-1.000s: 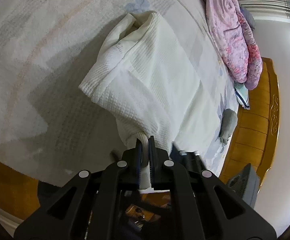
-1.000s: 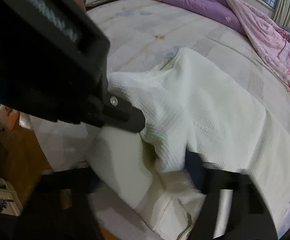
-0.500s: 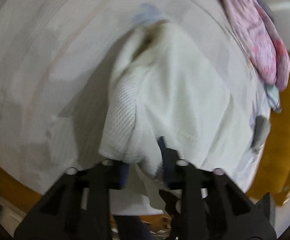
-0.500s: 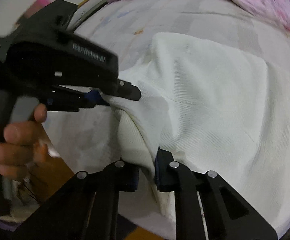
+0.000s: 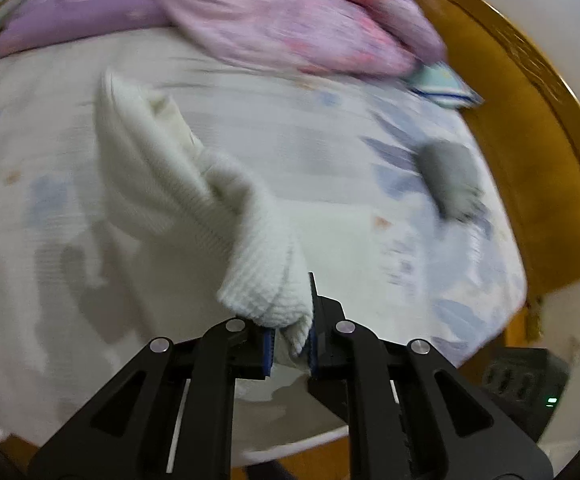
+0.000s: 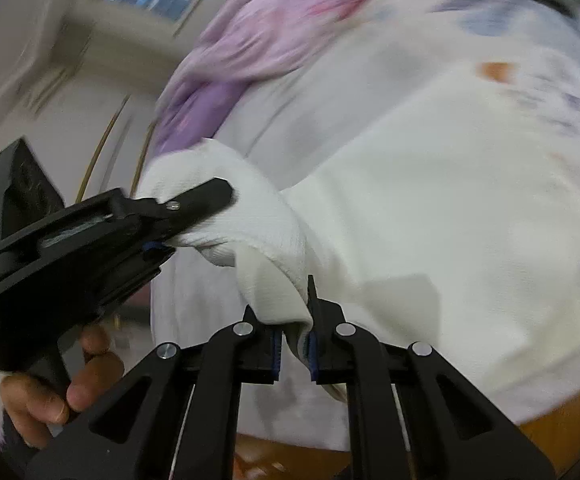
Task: Fold large clothes
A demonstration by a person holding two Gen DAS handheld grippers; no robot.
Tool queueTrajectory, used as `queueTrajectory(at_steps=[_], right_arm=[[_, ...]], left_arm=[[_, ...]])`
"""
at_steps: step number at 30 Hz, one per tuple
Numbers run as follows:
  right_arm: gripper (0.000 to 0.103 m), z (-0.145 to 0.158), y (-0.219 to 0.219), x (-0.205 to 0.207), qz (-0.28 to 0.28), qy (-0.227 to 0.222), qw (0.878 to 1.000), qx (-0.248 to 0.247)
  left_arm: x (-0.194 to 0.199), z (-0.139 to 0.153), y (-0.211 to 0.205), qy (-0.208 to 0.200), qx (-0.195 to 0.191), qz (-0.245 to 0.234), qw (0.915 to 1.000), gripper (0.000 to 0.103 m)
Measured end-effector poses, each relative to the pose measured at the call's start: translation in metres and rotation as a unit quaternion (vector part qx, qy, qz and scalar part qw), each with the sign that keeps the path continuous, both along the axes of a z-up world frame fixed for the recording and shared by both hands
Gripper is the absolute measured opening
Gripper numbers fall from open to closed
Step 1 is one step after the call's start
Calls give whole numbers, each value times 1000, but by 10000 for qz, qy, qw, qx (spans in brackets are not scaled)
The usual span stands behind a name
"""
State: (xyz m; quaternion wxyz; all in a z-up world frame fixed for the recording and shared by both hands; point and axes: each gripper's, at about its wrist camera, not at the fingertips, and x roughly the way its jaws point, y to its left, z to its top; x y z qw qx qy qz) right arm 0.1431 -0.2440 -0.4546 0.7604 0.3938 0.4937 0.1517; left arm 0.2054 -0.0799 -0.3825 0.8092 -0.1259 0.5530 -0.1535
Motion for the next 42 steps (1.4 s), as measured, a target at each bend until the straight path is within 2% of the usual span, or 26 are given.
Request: queueTrajectory(at_steps=[3, 4, 5, 8, 11, 13, 14, 17, 18, 20, 22, 23, 25, 27, 31, 35, 39, 40, 42], right_arm=[[7, -20, -49, -25, -601, 379, 9975, 65], [6, -25, -58, -33, -731, 468, 9962, 50], [6, -34, -71, -43, -905, 598, 9941, 44], [6, -68, -98, -65, -1221, 1025, 9872, -21], [6, -93, -108, -77, -1272, 1298, 9833, 102], [6, -97, -103, -78, -1156, 1363, 9839, 28], [6, -96, -103, -77, -1063, 1385, 9846, 11], [6, -91, -105, -71, -1013, 1420, 9846, -66], [6, -90, -105, -71, -1021, 1456, 9840, -63], [8, -91, -102, -60, -843, 1534, 9845, -55], [19, -91, -101, -36, -565, 1681, 9834, -384], [32, -88, -104, -33, -523, 1780, 9815, -468], [40, -76, -113, -26, -610, 1598, 9835, -590], [60, -63, -118, -9, -577, 1367, 9827, -1108], [64, -63, -118, 38, -435, 1010, 9852, -1317], [71, -82, -121, 91, -498, 773, 9848, -1472], [73, -122, -129, 121, -748, 1155, 9889, -565], [73, -126, -130, 121, -772, 1063, 9912, -145], [74, -115, -125, 117, -674, 891, 9937, -64]], left_arm=[[-7, -5, -60, 21, -433, -411, 9982, 23], [-9, -6, -69, 10, -545, -466, 9974, 31], [-13, -7, -79, -28, -633, -526, 9966, 33], [-19, -22, -92, 69, -474, -522, 9975, 39], [-19, -53, -79, 409, -28, -104, 9991, 42], [-20, -74, -60, 725, 218, 268, 9968, 42], [-22, -84, -47, 859, 284, 473, 9948, 43], [-30, -106, -8, 1013, 583, 1120, 9868, 54], [-34, -112, 4, 1060, 682, 1315, 9833, 55], [-38, -122, 19, 1226, 665, 1430, 9798, 55], [-40, -134, 29, 1403, 570, 1518, 9767, 55], [-40, -142, 30, 1528, 583, 1481, 9753, 55], [-40, -154, 25, 1676, 638, 1291, 9753, 55], [-40, -160, 17, 1640, 767, 1132, 9769, 55], [-40, -165, 15, 1698, 714, 1097, 9768, 54], [-34, -167, 19, 1803, 608, 1001, 9766, 58], [-31, -171, 28, 1907, 423, 1027, 9753, 58], [-31, -172, 29, 1915, 407, 1013, 9754, 58], [-32, -172, 31, 1934, 376, 1035, 9749, 58]])
